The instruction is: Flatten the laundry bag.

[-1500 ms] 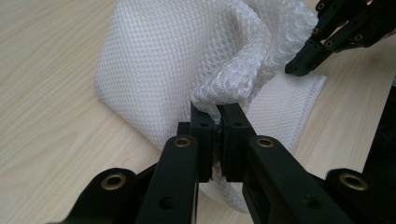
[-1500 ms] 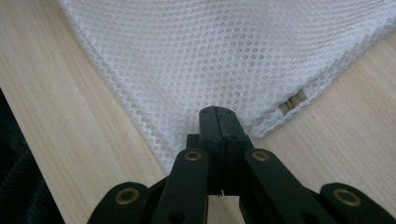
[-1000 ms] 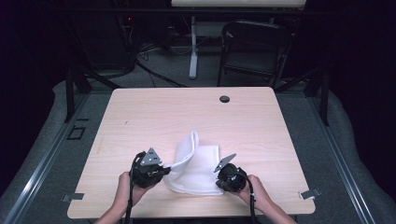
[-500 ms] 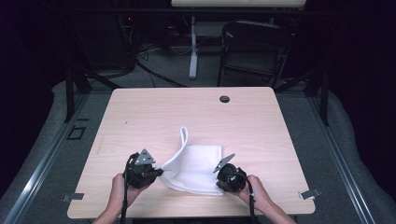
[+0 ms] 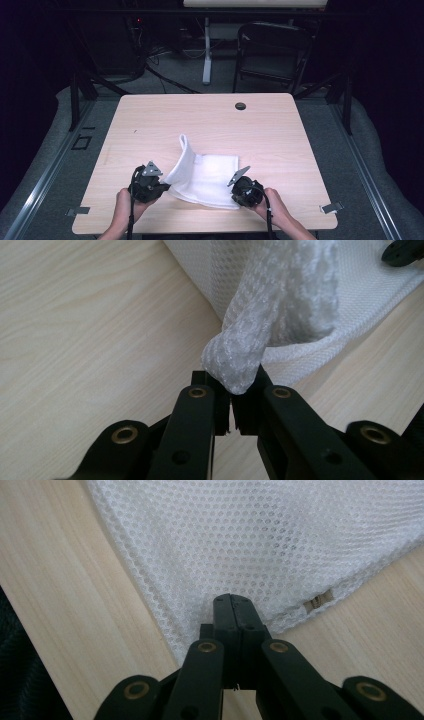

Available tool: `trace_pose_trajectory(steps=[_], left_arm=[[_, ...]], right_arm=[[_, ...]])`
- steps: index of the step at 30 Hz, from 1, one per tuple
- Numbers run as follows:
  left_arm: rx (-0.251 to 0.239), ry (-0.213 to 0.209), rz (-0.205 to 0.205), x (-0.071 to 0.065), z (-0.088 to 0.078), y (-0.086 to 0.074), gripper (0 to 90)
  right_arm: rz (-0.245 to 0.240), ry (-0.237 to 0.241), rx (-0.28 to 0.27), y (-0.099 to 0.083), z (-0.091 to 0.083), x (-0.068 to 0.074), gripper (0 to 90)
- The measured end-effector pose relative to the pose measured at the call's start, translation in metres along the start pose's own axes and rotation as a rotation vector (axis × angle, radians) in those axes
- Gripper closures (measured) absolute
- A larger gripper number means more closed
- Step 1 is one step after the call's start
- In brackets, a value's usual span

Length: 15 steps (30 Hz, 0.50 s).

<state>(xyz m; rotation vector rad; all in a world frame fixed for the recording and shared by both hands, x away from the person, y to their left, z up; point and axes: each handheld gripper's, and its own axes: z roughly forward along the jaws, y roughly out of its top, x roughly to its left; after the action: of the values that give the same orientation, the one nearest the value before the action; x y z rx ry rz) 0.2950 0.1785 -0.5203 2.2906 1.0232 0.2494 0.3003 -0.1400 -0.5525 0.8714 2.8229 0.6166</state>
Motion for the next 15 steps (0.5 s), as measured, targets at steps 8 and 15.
trace_pose_trajectory(steps=[8, 15], left_arm=[[0.008, -0.011, -0.046, 0.0022, 0.0082, -0.0040, 87.3], [0.010, -0.063, -0.084, 0.0020, 0.0113, -0.0054, 87.2]], right_arm=[[0.004, -0.006, 0.040, 0.0013, -0.0016, -0.0006, 90.0], [0.032, 0.006, 0.043, -0.0016, -0.0033, -0.0057, 90.0]])
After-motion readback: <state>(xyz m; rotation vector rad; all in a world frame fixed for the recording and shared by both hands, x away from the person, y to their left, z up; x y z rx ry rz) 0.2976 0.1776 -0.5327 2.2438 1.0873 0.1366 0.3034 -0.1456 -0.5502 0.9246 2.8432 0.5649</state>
